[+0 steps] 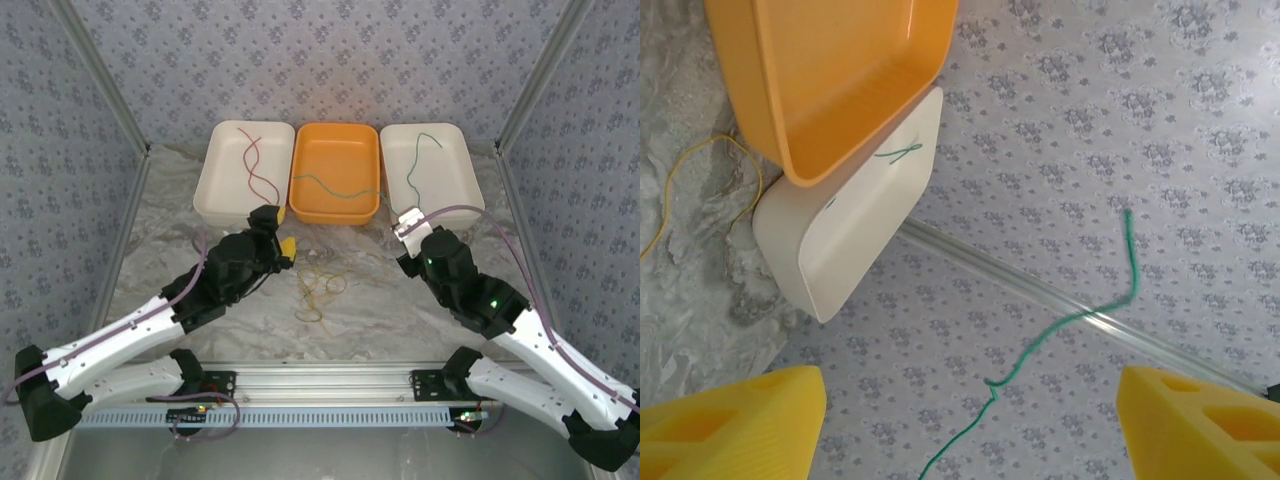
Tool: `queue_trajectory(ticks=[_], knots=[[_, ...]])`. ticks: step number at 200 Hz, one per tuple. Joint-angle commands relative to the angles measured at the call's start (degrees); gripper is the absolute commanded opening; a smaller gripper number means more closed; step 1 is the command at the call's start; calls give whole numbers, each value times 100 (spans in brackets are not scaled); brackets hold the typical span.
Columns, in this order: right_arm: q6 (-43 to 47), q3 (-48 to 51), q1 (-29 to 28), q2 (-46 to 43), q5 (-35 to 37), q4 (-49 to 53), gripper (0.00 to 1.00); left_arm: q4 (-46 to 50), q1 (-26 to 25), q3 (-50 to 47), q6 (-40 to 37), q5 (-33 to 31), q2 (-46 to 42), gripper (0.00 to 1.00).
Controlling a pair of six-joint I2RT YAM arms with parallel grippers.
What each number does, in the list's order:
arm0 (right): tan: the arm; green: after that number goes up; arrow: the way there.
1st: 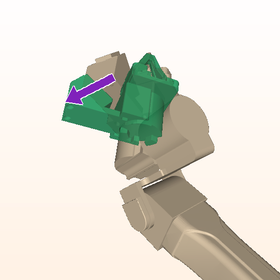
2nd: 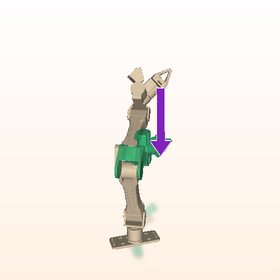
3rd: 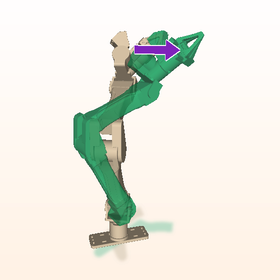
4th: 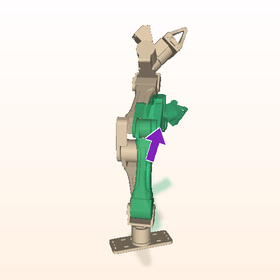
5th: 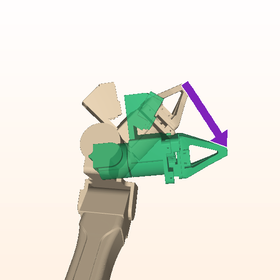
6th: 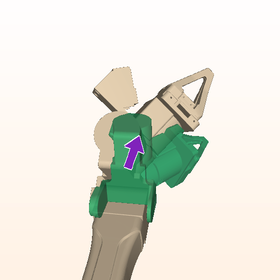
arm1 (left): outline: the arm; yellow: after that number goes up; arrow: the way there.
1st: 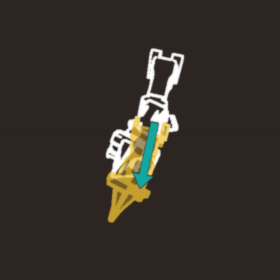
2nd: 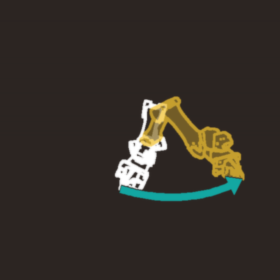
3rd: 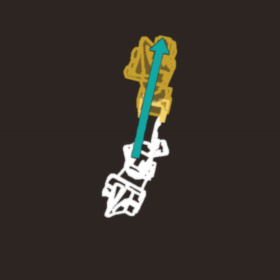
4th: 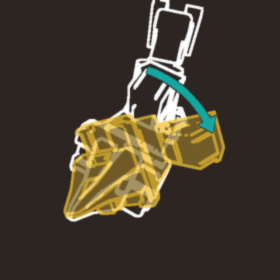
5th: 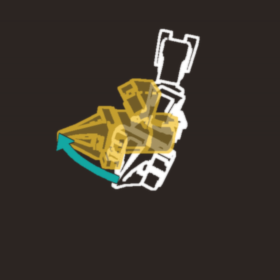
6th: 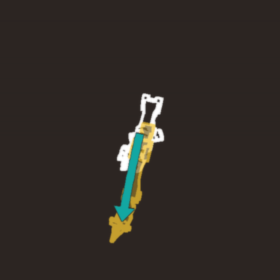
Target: Untangle the cables
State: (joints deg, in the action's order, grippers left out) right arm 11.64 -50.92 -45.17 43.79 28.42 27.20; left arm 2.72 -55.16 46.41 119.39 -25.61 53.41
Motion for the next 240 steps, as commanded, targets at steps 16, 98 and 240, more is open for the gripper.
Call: queue_trajectory(ticks=[16, 98, 240], knots=[[-439, 83, -69, -11, -454, -327, 0, -250, 51, -40, 652, -437, 202, 85], [-619, 402, -474, 31, -417, -330, 0, -1450, 591, 108, -147, -681, 420, 87], [-443, 356, -1084, 208, -260, -266, 0, 106, 1305, 885, -776, 432, 775, 46]])
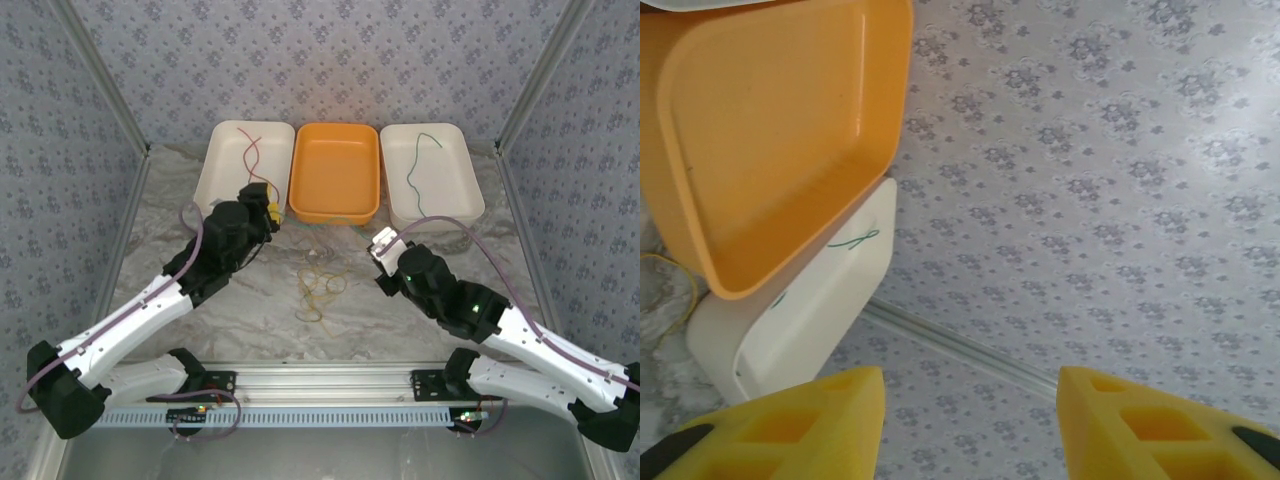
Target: Untangle the cables
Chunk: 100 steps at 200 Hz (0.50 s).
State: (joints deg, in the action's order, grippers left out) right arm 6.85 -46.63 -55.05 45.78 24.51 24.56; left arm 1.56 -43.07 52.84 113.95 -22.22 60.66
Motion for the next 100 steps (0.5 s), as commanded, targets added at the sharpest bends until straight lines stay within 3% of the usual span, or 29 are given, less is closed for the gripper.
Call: queue_trajectory(ticks=[1, 57, 76, 100], knots=[[40, -69, -100, 10, 137, 2, 0, 222, 106, 243, -241, 99, 50, 45], [122, -105, -120, -108, 281, 128, 0, 846, 255, 482, -902, 250, 9, 0], [228, -199, -124, -130, 329, 268, 0, 1130, 312, 517, -1215, 213, -67, 0], [580, -319, -125, -161, 519, 638, 0, 2092, 336, 1086, -2330, -67, -19, 0]])
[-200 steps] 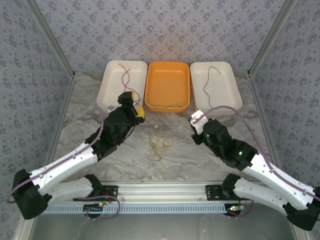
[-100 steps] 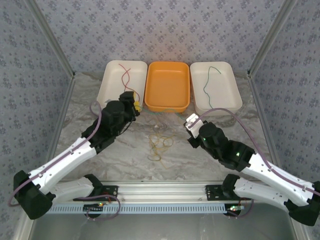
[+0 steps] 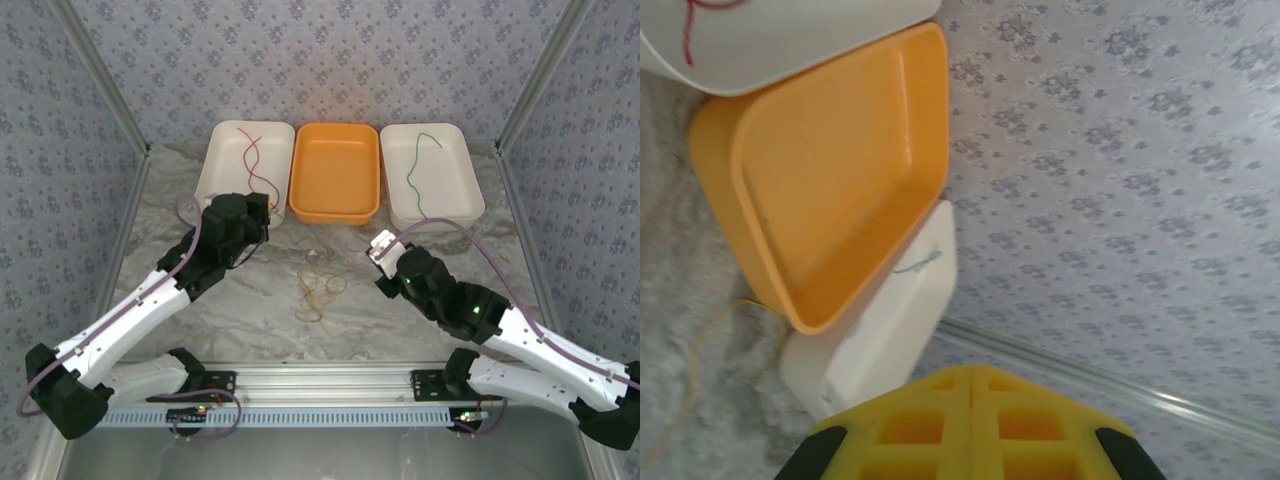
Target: Untangle the cables
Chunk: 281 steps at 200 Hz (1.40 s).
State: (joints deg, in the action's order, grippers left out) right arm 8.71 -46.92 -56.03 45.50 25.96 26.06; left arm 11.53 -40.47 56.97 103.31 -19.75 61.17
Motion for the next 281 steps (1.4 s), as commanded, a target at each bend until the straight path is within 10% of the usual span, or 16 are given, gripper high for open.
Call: queue_trajectory(ticks=[1, 127, 159, 223, 281], knots=[[436, -314, -25, -141, 388, 520, 0, 1145, 75, 714, -1324, -334, -65, 0], [711, -465, 591, -325, -124, 914, 0, 1744, -42, 1902, -4577, -1439, 800, 0], [-238, -691, 1713, -113, -335, 865, 0, 1211, -262, 1965, -4929, -1118, 584, 98], [-2449, -1869, 5291, 2054, -1568, 1056, 0, 1512, -396, 1334, -4978, -309, -165, 99], [-1538, -3123, 5929, 4703, -2337, 791, 0, 1367, -943, -537, -4864, 447, -827, 93]])
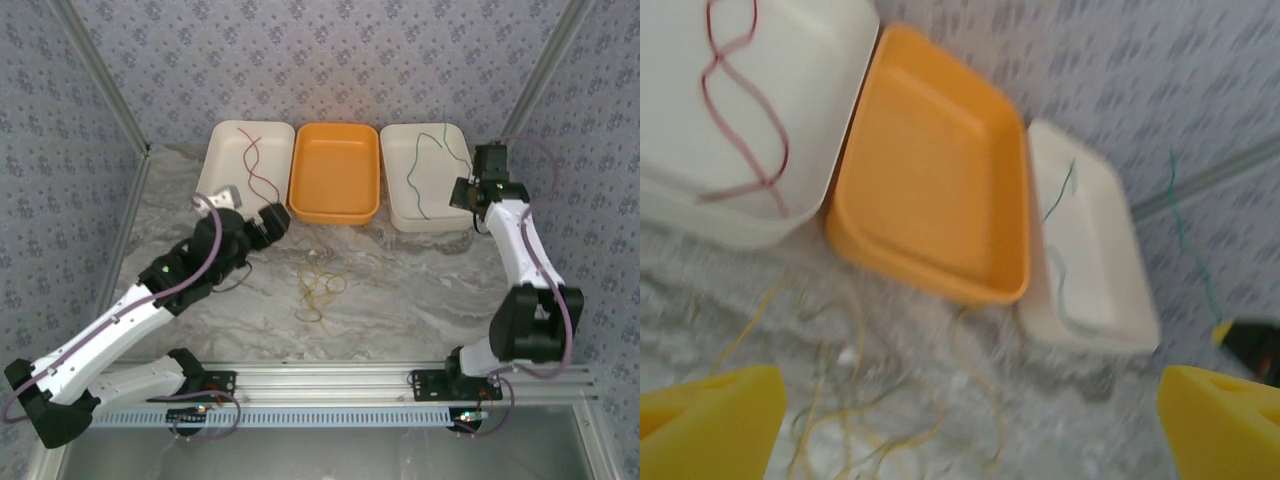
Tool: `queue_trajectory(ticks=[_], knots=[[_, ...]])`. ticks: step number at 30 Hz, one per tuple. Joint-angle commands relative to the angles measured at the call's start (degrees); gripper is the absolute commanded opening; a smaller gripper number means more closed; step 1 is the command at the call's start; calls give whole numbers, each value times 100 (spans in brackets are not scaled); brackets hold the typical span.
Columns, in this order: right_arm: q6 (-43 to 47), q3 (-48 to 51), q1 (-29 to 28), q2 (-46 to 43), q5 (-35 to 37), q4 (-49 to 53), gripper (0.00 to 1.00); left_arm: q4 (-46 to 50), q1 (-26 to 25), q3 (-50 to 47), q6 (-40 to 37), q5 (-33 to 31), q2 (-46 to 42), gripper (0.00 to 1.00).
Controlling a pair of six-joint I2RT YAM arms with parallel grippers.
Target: Untangle the cables
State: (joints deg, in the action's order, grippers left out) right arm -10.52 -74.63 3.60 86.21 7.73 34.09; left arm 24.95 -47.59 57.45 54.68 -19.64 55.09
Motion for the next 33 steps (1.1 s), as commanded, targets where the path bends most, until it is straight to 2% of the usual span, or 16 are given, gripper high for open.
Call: queue_trajectory(ticks=[1, 8, 15, 18, 21, 23, 28, 31, 33], knots=[[412, -351, -38, 654, -520, -58, 0, 26, -236, -603, -1, 439, -228, 93], [1088, -477, -350, 1362, -223, -362, 0, -24, -557, -1403, 257, 454, -323, 91], [1362, -1184, -402, 2068, -48, -44, 2, -264, -637, -1477, 320, 457, -205, 91], [1277, -1406, -491, 2266, 45, 215, 32, -230, -666, -1392, 281, 457, -119, 91], [1238, -1035, -656, 1824, 392, -182, 55, -195, -681, -1389, 302, 463, -69, 91], [1135, -916, -689, 1484, 429, -217, 60, -111, -681, -1401, 382, 431, -9, 92], [665, -475, -1022, 144, 473, -71, 59, -129, -681, -1593, 689, 367, 237, 89], [-261, 531, -1441, -953, -70, -418, 53, -324, -681, -1718, 730, 396, 547, 87], [-942, 1528, -2047, -1534, -74, -826, 52, -395, -681, -1717, 674, 375, 877, 86]])
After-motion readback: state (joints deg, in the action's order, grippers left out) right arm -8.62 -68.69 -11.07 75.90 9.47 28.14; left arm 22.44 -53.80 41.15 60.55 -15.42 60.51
